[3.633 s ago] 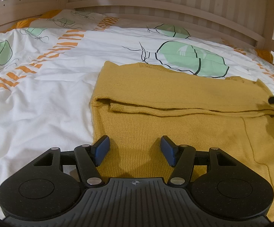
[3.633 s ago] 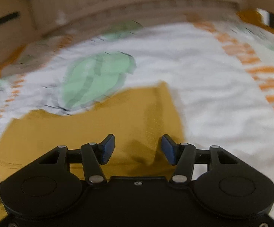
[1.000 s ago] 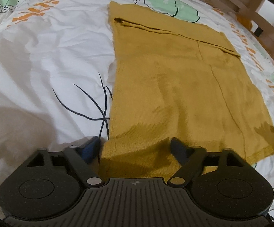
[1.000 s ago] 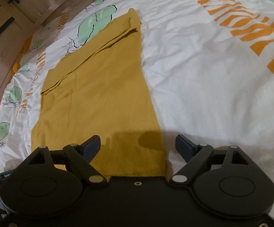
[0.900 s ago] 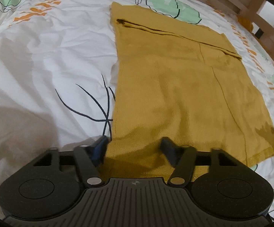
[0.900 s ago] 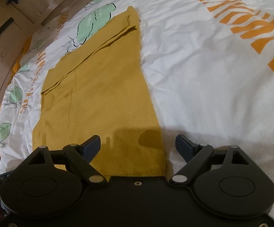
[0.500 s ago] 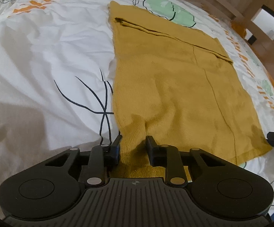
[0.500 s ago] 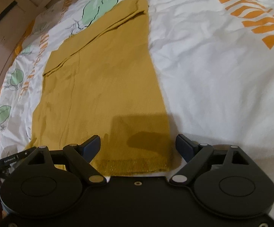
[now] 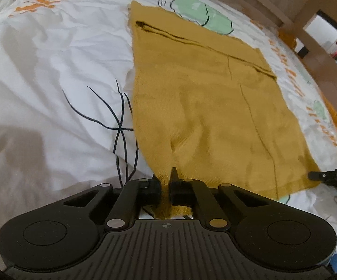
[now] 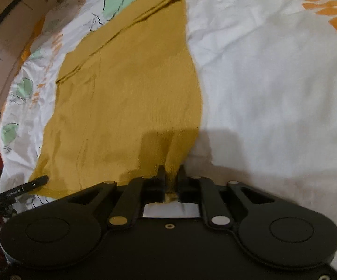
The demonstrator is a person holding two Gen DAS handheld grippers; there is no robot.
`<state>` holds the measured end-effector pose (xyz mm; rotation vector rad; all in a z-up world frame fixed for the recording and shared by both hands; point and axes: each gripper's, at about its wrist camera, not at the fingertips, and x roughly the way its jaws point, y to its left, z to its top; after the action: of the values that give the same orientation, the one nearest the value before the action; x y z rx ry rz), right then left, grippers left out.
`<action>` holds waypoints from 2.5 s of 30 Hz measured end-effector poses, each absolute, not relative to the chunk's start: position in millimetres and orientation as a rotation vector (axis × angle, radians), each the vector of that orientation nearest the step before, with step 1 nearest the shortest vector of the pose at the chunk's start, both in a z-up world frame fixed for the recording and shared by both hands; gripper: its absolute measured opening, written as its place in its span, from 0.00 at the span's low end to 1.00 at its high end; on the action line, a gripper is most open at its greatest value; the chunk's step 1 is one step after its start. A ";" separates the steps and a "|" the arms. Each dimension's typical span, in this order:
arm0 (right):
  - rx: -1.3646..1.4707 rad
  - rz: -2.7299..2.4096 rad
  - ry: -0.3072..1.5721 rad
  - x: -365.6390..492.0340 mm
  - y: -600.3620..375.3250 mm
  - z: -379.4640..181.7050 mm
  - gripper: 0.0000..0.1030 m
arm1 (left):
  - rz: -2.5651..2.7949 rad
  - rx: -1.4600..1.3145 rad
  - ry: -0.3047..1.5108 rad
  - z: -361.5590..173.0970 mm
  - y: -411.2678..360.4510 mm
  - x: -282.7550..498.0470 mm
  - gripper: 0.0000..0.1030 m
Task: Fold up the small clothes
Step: 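Lift the hem with both grippers and fold it toward the collar, then lay the hem down on the collar and open both grippers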
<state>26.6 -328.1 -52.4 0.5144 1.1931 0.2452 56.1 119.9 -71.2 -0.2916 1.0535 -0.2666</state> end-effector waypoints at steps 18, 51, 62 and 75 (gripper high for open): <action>0.669 0.289 0.888 12.6 -354.9 -9.5 0.17 | -0.289 -0.483 0.864 -35.5 135.8 60.8 0.04; 0.622 0.260 0.654 235.7 -355.6 4.2 0.17 | -0.208 -0.522 0.670 0.2 146.3 272.6 0.04; 0.639 0.183 0.747 303.7 -351.2 -43.5 0.18 | -0.139 -0.522 0.794 -56.1 149.2 341.7 0.05; 0.605 0.101 0.673 312.1 -352.1 -44.5 0.64 | -0.044 -0.456 0.693 -37.5 162.9 348.7 0.23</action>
<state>312.1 -352.1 -44.5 0.6055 0.6733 0.1008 348.7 162.9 -37.5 -0.4555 0.6935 -0.0442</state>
